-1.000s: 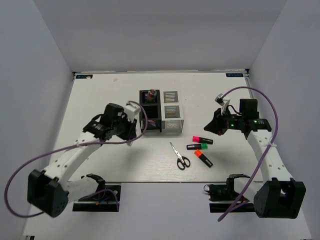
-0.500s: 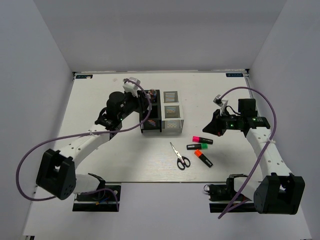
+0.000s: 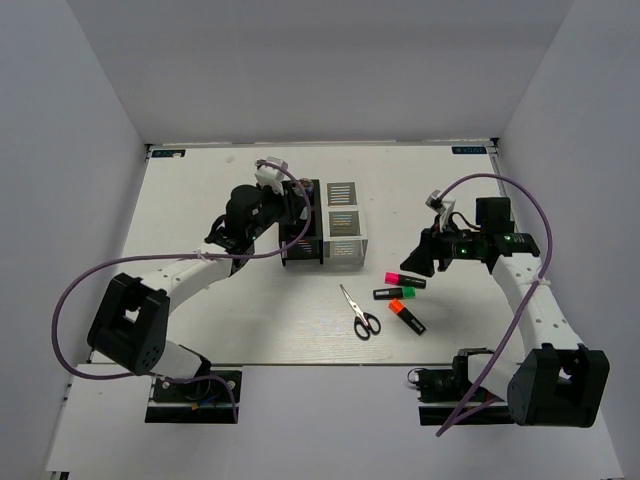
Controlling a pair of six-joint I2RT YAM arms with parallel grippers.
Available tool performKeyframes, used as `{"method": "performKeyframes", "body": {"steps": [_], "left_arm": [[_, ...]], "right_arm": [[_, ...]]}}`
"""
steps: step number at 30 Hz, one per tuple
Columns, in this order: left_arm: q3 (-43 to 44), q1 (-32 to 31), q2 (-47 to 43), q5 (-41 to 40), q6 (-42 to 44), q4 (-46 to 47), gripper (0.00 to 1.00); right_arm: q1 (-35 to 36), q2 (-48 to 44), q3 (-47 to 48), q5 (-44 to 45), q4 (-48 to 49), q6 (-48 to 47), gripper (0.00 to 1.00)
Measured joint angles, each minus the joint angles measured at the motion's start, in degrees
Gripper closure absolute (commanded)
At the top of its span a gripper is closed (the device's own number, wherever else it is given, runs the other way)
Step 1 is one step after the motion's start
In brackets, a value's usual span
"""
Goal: Sort the stationery into containers
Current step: Place the stationery into the container, then grab a piece of stationery with the right arm
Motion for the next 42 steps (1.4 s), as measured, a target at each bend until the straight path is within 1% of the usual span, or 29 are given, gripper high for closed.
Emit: {"method": "performKeyframes", "body": {"steps": [1, 2, 3, 5, 6, 7, 9, 10, 11, 13, 14, 15, 16, 17, 18, 19, 21, 22, 23, 25, 27, 29, 30, 31, 32, 33, 35, 37, 42], "left_arm": [[-0.28, 0.0, 0.0, -0.22, 0.04, 0.0, 0.75], [-0.5, 0.0, 0.04, -0.35, 0.17, -0.09, 0.68], [-0.68, 0.0, 0.09, -0.46, 0.28, -0.15, 0.66], [-0.9, 0.0, 0.15, -0.5, 0.39, -0.37, 0.59], [-0.9, 0.0, 0.15, -0.52, 0.46, -0.61, 0.47], [-0.9, 0.0, 0.15, -0.59, 0.7, -0.83, 0.44], [-0.9, 0.0, 0.15, -0.66, 0.68, -1.36, 0.41], [-0.9, 0.0, 0.15, -0.68, 0.76, -1.75, 0.39], [-0.85, -0.02, 0.15, -0.63, 0.83, -2.16, 0.33], [-0.52, -0.02, 0.15, -0.63, 0.83, -3.32, 0.33], [-0.26, -0.02, 0.15, -0.63, 0.96, -3.82, 0.39], [-0.07, -0.04, 0.07, -0.63, 0.85, -4.11, 0.54], [0.11, -0.04, -0.17, -0.63, 0.85, -4.61, 0.9], [0.17, -0.02, -0.59, -0.61, 0.57, -5.01, 1.0], [0.37, -0.02, -1.27, -0.52, 0.87, -6.23, 1.0], [1.07, -0.04, -2.25, -0.39, 0.76, -8.55, 1.0], [3.89, -0.11, -4.28, 0.07, 0.22, -14.91, 0.84], [6.62, -0.13, -5.44, 0.61, -0.15, -19.89, 0.74], [10.29, -0.26, -6.38, 1.25, -0.48, -26.12, 0.7], [16.48, -0.63, -8.15, 1.95, -0.55, -35.52, 0.56], [18.56, -1.09, -11.54, 1.51, -0.02, -43.5, 0.46], [15.13, -1.38, -17.2, -0.11, 0.5, -49.46, 0.36], [10.91, -1.53, -21.35, -1.64, 0.87, -51.6, 0.25], [6.45, -1.57, -25.35, -3.26, 1.09, -54.05, 0.2], [2.45, -1.51, -28.63, -4.74, 1.4, -56.06, 0.16], [-2.14, -1.2, -32.09, -6.47, 1.49, -57.83, 0.12], [-9.09, -0.35, -37.27, -9.2, 1.6, -61.55, 0.11], [-13.31, 0.39, -40.52, -11.47, 1.9, -63.21, 0.11], [-15.08, 2.23, -43.25, -13.07, 2.34, -64.0, 0.11]], "right_arm": [[0.0, 0.09, 0.0, 0.04, -0.04, -0.17, 0.29], [0.0, 0.17, 0.0, 0.09, -0.11, -0.28, 0.23], [0.02, 0.2, 0.0, 0.37, -0.13, -0.44, 0.22], [0.02, 0.2, 0.0, 0.94, -0.07, -0.59, 0.21], [0.02, 0.2, 0.0, 1.49, -0.02, -0.63, 0.21], [0.02, 0.2, 0.0, 2.27, 0.07, -0.7, 0.26], [0.02, 0.2, 0.0, 4.04, 0.46, -1.16, 0.33], [0.02, 0.2, 0.0, 5.03, 0.61, -1.38, 0.45], [0.02, 0.2, 0.0, 5.95, 0.83, -1.95, 0.58], [0.02, 0.44, 0.02, 7.69, 1.03, -2.1, 0.71], [0.0, 0.94, 0.17, 8.22, 1.11, -2.56, 0.78], [0.02, 1.68, 0.39, 8.72, 1.18, -3.13, 0.89], [0.0, 2.51, 0.52, 9.49, 1.33, -3.39, 0.91], [0.0, 3.26, 0.59, 9.79, 1.42, -4.28, 0.91], [0.0, 3.93, 0.63, 10.27, 1.36, -5.84, 0.91], [0.0, 4.37, 0.63, 10.6, 1.2, -8.35, 0.89], [0.0, 5.27, 0.7, 10.58, -0.04, -14.95, 0.79], [0.0, 5.92, 0.7, 10.36, -1.07, -20.2, 0.66], [0.04, 6.8, 0.76, 10.27, -2.38, -25.09, 0.62], [0.22, 9.53, 1.42, 10.73, -4.55, -33.07, 0.54], [0.94, 13.66, 3.45, 11.32, -6.62, -38.49, 0.53], [1.88, 17.51, 5.64, 12.2, -7.19, -40.41, 0.53], [2.56, 18.78, 6.1, 12.83, -6.62, -40.41, 0.51], [3.37, 19.3, 5.88, 13.44, -5.73, -39.82, 0.5], [4.37, 19.3, 5.09, 14.36, -4.46, -38.8, 0.46], [5.51, 18.99, 4.15, 15.15, -3.13, -37.55, 0.46], [7.72, 18.25, 1.77, 17.07, 0.22, -35.1, 0.44], [9.77, 18.14, -0.2, 18.58, 2.56, -32.61, 0.44], [12.55, 18.67, -3.63, 21.44, 8.81, -27.5, 0.44]]}}
